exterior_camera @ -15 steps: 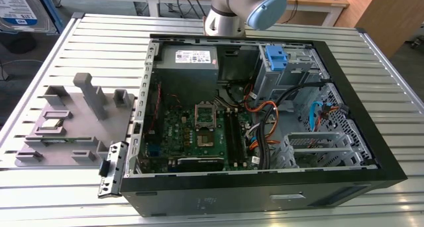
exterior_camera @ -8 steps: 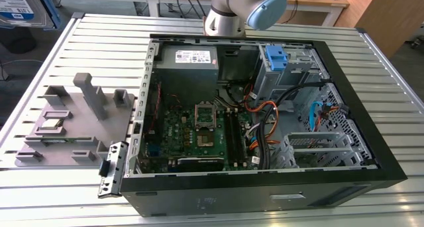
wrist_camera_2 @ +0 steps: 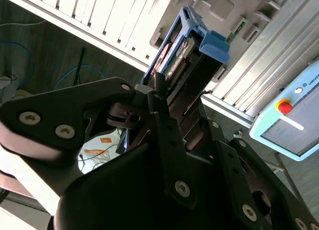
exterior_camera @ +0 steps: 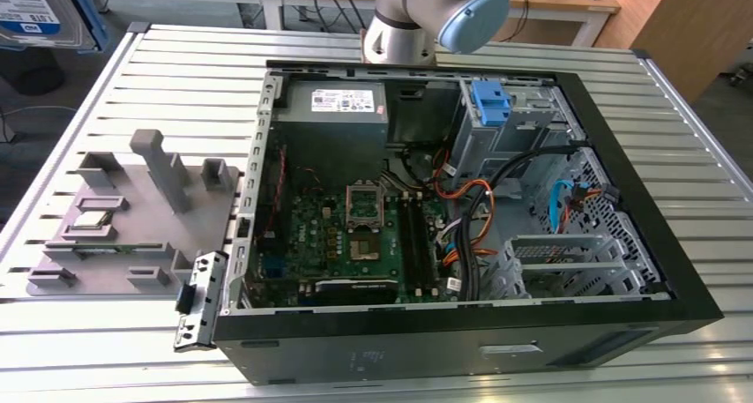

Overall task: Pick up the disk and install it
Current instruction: 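Pick up the disk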

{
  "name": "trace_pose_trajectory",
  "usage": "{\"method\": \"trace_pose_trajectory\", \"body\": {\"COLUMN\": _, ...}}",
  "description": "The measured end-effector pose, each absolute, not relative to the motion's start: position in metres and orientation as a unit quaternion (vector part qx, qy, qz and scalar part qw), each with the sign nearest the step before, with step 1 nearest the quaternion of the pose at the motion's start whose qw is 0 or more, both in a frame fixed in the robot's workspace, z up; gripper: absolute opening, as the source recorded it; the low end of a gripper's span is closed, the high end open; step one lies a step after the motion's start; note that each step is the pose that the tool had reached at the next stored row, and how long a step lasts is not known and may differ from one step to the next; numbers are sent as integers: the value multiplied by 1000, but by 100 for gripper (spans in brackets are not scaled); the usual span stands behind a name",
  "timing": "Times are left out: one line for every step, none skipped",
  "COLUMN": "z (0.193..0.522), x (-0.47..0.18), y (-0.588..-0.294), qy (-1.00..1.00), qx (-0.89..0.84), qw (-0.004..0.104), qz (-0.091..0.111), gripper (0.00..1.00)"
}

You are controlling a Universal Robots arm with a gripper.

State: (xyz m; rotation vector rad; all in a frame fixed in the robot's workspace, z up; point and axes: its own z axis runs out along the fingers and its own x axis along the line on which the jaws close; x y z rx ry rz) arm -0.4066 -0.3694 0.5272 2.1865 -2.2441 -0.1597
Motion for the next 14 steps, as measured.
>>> {"method": "trace_pose_trajectory", "body": {"z": 527, "x": -406, "y": -369, "qy": -715, "qx": 697, "qw": 2, "qz": -51, "gripper": 35}}
{"method": "trace_pose_trajectory", "body": {"z": 527, "x": -406, "y": -369, "qy": -715, "qx": 697, "qw": 2, "qz": -51, "gripper": 35}}
{"method": "trace_pose_trajectory", "body": {"z": 527, "x": -405, "y": -369, "qy": -715, "qx": 697, "qw": 2, "qz": -51, "gripper": 35}}
{"method": "trace_pose_trajectory", "body": {"z": 527, "x": -404, "y": -369, "qy": -715, "qx": 697, "qw": 2, "qz": -51, "gripper": 35}}
{"method": "trace_pose_trajectory", "body": {"z": 527, "x": -403, "y": -369, "qy": -715, "qx": 697, "qw": 2, "qz": -51, "gripper": 35}}
{"method": "trace_pose_trajectory", "body": {"z": 527, "x": -403, "y": -369, "qy": -715, "qx": 697, "qw": 2, "qz": -51, "gripper": 35}}
{"method": "trace_pose_trajectory", "body": {"z": 527, "x": -402, "y": -369, "qy": -715, "qx": 697, "qw": 2, "qz": -51, "gripper": 35}}
{"method": "trace_pose_trajectory", "body": {"z": 527, "x": -401, "y": -369, "qy": -715, "qx": 697, "qw": 2, "qz": -51, "gripper": 35}}
{"method": "trace_pose_trajectory", "body": {"z": 527, "x": -400, "y": -369, "qy": -715, "qx": 697, "qw": 2, "qz": -51, "gripper": 35}}
{"method": "trace_pose_trajectory", "body": {"z": 527, "x": -398, "y": -369, "qy": -715, "qx": 697, "qw": 2, "qz": -51, "gripper": 35}}
{"method": "trace_pose_trajectory", "body": {"z": 527, "x": -397, "y": -369, "qy": -715, "qx": 697, "qw": 2, "qz": -51, "gripper": 35}}
{"method": "trace_pose_trajectory", "body": {"z": 527, "x": -396, "y": -369, "qy": -715, "qx": 697, "qw": 2, "qz": -51, "gripper": 35}}
{"method": "trace_pose_trajectory", "body": {"z": 527, "x": -394, "y": -369, "qy": -715, "qx": 697, "qw": 2, "qz": -51, "gripper": 35}}
{"method": "trace_pose_trajectory", "body": {"z": 527, "x": -393, "y": -369, "qy": -715, "qx": 697, "qw": 2, "qz": -51, "gripper": 35}}
